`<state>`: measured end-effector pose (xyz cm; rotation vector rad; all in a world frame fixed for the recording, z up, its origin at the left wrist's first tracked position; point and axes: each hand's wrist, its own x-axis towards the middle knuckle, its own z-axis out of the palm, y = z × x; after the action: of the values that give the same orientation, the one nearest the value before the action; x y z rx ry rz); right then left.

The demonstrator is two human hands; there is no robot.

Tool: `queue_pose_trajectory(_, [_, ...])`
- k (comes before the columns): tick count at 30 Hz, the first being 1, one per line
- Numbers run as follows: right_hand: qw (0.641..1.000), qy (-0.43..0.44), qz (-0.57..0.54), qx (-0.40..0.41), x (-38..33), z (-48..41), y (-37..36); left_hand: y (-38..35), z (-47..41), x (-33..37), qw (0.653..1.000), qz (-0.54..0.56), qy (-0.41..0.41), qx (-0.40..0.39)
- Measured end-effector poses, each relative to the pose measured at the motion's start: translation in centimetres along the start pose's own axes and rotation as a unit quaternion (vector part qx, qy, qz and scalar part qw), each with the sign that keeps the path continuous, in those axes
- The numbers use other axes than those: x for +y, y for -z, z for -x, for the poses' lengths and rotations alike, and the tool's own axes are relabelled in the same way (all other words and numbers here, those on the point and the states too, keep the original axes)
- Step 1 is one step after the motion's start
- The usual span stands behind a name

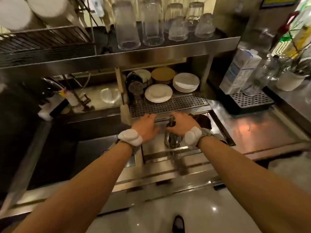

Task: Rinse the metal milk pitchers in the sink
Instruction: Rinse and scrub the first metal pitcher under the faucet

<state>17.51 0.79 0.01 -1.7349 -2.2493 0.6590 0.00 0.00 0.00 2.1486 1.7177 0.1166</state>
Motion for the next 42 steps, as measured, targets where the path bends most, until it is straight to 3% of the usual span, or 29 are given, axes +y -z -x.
queue_pose_trajectory(8, [0.992,-0.024,0.102,-0.068,3.2,-3.6,-3.4,-2.6,-2.3,-1.4,0.999,-0.011,0.033,-0.011])
queue_pose_trajectory(11, [0.995,-0.012,0.051,-0.082,2.7,-5.1,-3.7,-2.2,-2.2,-2.6,0.999,0.011,0.043,-0.016])
queue_pose_trajectory(17, [0.985,0.115,-0.002,-0.127,-3.3,-7.7,-4.2,0.1,0.3,-6.6,0.997,0.062,0.051,0.010])
queue_pose_trajectory(25, [0.974,0.183,-0.029,-0.131,-13.1,-10.7,-9.8,3.7,3.5,-16.6,0.991,0.073,0.103,0.052])
queue_pose_trajectory(31, [0.965,0.171,-0.047,-0.194,-19.7,-13.2,-15.3,5.2,4.5,-25.0,0.983,0.109,0.150,0.013])
queue_pose_trajectory(35, [0.966,0.100,-0.073,-0.229,-22.2,-14.6,-17.7,5.4,4.5,-29.8,0.973,0.152,0.174,0.016])
queue_pose_trajectory(42, [0.971,-0.010,-0.203,-0.124,-23.7,-15.5,-19.0,5.5,2.6,-33.7,0.939,0.263,0.219,0.026])
